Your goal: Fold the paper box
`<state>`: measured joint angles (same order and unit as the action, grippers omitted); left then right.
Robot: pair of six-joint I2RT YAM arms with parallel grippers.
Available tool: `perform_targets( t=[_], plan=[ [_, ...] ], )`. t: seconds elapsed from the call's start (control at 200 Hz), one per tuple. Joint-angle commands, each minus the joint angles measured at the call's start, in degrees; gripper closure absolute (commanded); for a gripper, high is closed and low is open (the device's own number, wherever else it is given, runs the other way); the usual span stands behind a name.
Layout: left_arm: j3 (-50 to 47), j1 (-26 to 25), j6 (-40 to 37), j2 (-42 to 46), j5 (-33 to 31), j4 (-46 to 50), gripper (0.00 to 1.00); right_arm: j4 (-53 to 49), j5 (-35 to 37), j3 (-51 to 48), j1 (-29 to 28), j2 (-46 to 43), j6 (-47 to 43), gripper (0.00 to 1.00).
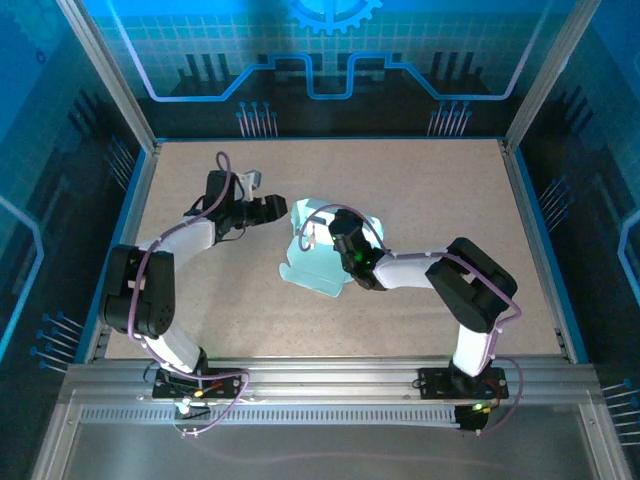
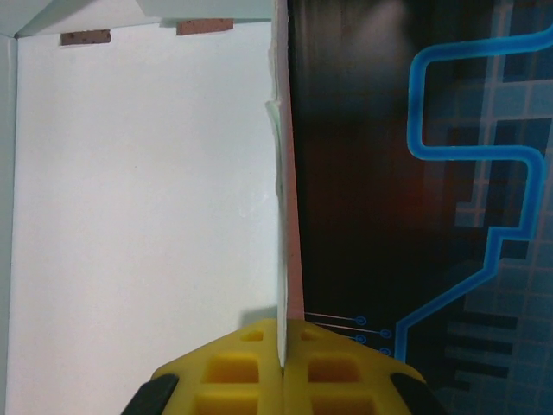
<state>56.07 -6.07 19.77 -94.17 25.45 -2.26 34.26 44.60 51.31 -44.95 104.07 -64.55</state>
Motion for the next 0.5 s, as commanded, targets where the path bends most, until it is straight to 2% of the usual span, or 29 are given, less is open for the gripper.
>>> perform_targets(
  t=[0.0,0.21,0.495],
  plan=[
    [0.0,1.1,1.6,-1.5,1.2,-1.0,0.29,-0.6,0.6,-0.1,0.2,-0.6,1.4,1.00],
    [4.4,0.7,-1.0,-6.4,5.8,6.3,0.35,-2.2,0.6,0.7,0.5,-0.6,2.6,1.00],
    [4.9,-1.9,-3.7,-8.0,7.1,9.8,0.37,-2.9,0.0,1.5,0.7,-0.6,3.1,1.00]
  ],
)
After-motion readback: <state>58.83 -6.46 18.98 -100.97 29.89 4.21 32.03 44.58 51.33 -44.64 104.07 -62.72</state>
